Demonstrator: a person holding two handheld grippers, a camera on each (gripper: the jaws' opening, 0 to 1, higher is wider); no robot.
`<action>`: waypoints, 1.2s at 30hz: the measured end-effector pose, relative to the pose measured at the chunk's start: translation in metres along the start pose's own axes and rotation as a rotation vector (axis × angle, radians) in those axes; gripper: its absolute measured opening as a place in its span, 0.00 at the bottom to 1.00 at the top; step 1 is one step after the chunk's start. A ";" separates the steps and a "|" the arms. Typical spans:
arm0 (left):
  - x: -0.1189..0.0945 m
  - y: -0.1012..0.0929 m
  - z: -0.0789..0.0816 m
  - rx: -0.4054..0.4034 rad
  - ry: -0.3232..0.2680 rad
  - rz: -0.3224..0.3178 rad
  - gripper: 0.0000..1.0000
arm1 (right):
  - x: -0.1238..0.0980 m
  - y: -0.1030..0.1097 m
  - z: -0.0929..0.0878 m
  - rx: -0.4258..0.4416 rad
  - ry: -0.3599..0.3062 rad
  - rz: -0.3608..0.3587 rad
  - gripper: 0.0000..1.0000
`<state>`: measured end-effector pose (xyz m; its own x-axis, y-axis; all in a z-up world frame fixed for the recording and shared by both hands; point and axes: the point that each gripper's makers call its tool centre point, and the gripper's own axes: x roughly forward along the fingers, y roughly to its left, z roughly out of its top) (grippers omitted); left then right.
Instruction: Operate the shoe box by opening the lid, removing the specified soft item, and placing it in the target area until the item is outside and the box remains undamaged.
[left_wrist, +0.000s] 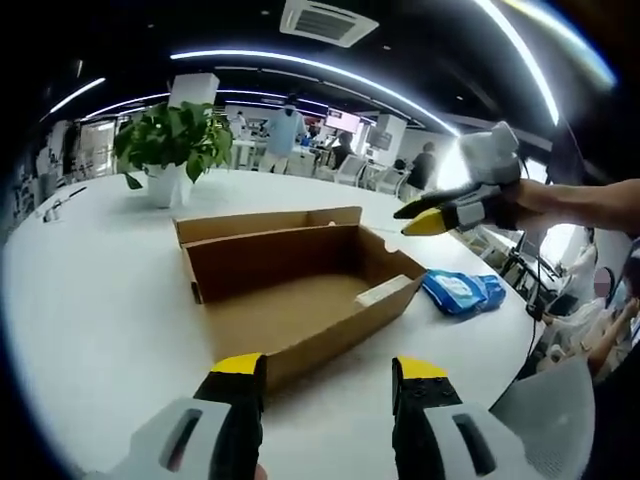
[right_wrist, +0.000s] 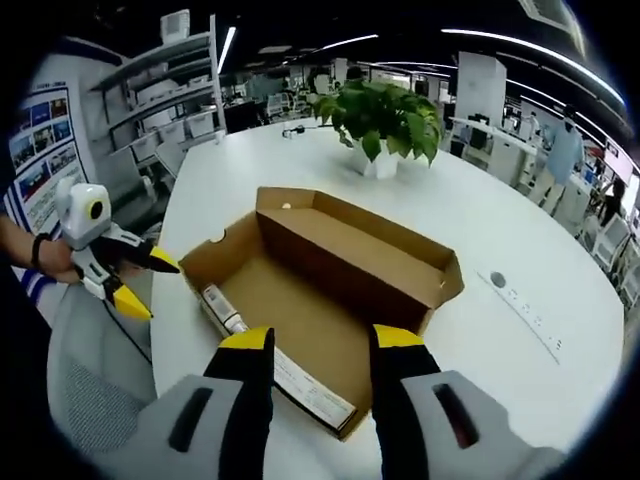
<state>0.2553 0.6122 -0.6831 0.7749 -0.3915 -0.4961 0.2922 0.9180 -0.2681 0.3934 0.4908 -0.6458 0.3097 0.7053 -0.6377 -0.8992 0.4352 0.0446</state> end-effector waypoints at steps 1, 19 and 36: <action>0.000 0.000 0.000 -0.001 -0.001 0.001 0.51 | 0.001 0.000 0.000 -0.001 0.002 0.002 0.35; 0.000 -0.001 -0.002 0.009 0.009 0.004 0.51 | 0.009 0.002 -0.010 -0.279 0.174 0.107 0.36; -0.001 -0.001 0.001 -0.001 -0.004 0.013 0.51 | 0.028 0.018 -0.038 -0.434 0.364 0.274 0.44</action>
<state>0.2546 0.6119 -0.6818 0.7809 -0.3795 -0.4961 0.2815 0.9229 -0.2627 0.3743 0.4971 -0.6926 -0.0061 0.4904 -0.8715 -0.9982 -0.0553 -0.0241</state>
